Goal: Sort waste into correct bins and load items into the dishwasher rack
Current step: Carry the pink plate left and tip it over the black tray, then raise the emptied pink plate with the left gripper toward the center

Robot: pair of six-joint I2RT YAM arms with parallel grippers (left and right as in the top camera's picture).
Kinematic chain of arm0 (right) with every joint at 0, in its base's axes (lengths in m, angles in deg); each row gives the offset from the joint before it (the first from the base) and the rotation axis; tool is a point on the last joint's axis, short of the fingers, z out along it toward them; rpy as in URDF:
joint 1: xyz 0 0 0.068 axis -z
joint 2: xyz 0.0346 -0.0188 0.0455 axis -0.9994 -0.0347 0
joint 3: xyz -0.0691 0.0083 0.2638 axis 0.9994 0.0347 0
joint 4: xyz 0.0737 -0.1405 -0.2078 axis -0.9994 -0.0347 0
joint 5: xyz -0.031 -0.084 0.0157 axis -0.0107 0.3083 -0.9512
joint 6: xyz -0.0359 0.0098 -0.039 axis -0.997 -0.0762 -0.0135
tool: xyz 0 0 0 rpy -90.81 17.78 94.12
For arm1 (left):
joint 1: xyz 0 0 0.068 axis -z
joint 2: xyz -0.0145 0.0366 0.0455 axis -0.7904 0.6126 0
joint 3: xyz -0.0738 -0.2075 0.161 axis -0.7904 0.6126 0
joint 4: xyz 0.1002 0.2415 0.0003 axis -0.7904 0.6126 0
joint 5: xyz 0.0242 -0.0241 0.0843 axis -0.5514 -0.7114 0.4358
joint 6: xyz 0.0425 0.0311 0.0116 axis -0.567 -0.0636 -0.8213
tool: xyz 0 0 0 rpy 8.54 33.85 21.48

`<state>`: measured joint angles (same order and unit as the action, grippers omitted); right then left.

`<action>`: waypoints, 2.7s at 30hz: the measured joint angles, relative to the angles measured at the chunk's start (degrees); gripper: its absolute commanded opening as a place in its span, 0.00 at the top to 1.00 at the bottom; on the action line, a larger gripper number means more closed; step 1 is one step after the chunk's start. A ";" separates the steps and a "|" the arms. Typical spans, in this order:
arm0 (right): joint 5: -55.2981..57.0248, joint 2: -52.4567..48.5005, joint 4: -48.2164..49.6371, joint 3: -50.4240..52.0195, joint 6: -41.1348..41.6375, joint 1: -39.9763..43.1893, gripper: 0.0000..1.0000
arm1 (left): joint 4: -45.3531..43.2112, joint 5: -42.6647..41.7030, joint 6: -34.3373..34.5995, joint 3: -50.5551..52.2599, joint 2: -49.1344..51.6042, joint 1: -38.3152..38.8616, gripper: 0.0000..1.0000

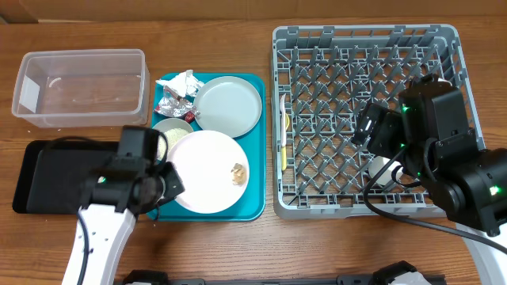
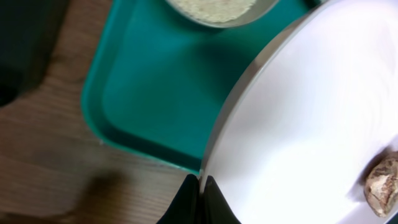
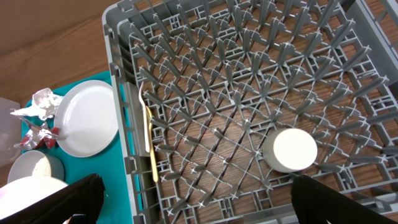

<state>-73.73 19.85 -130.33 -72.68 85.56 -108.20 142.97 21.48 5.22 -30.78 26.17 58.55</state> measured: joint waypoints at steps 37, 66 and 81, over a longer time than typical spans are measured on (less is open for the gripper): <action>-0.04 0.00 -1.25 0.00 0.00 0.00 0.00 | 3.87 28.55 10.03 -2.84 -6.51 -51.06 0.96; -1.92 0.00 3.19 0.00 0.02 0.00 0.00 | 10.54 52.98 7.10 -21.94 18.93 -30.05 0.96; -2.60 0.00 3.06 0.00 0.00 0.02 0.00 | 12.02 59.30 0.15 -21.99 24.44 -19.93 0.96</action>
<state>-76.33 19.85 -127.27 -72.68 85.56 -108.18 154.99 80.77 5.37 -52.77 50.60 38.61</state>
